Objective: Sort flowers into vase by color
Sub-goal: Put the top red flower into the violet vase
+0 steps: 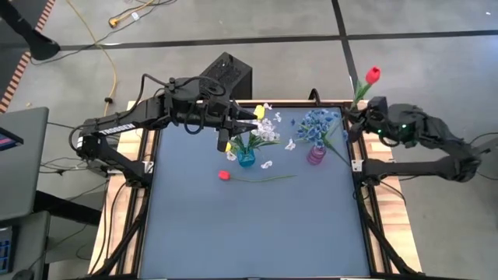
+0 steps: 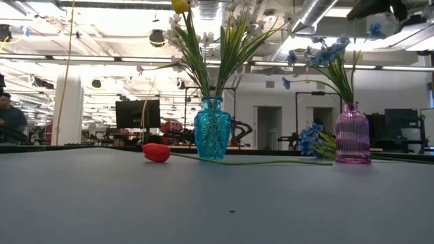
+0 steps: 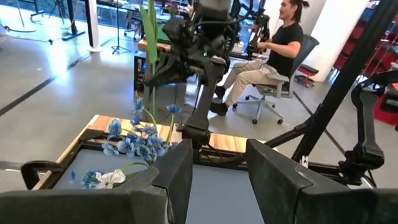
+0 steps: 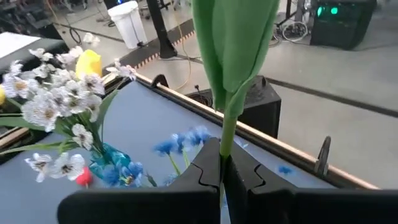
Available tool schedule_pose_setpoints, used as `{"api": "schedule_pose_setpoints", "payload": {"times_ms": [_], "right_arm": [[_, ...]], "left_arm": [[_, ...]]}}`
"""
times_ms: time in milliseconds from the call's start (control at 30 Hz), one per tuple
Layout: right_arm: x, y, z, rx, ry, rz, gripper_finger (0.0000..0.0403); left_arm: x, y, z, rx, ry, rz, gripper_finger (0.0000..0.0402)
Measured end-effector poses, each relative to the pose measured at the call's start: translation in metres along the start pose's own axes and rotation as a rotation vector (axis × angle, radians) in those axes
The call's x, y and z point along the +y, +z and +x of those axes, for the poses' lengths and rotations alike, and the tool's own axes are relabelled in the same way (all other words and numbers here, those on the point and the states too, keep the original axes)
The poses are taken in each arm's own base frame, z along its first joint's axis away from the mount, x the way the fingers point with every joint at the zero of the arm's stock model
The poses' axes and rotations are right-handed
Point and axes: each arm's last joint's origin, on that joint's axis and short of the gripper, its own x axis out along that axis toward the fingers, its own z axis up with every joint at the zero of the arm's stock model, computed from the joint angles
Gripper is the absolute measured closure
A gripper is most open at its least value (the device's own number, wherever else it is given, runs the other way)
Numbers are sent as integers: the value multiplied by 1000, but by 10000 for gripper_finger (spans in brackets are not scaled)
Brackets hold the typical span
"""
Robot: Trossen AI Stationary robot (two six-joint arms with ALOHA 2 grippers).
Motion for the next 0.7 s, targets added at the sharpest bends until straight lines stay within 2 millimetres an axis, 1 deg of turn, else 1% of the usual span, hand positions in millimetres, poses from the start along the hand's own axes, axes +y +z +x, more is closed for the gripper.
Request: {"api": "schedule_pose_setpoints", "payload": {"times_ms": [200,467,700], "right_arm": [[3,-21,20,57,-20,-22,375],[2,-36,29,26,-8,12,375],[-4,-52,31,36,-15,60,373]], "left_arm": [[0,0,0,2,-1,-7,264],[-1,-4,0,38,-6,-25,264],[-4,-4,1,39,-15,-24,264]]}}
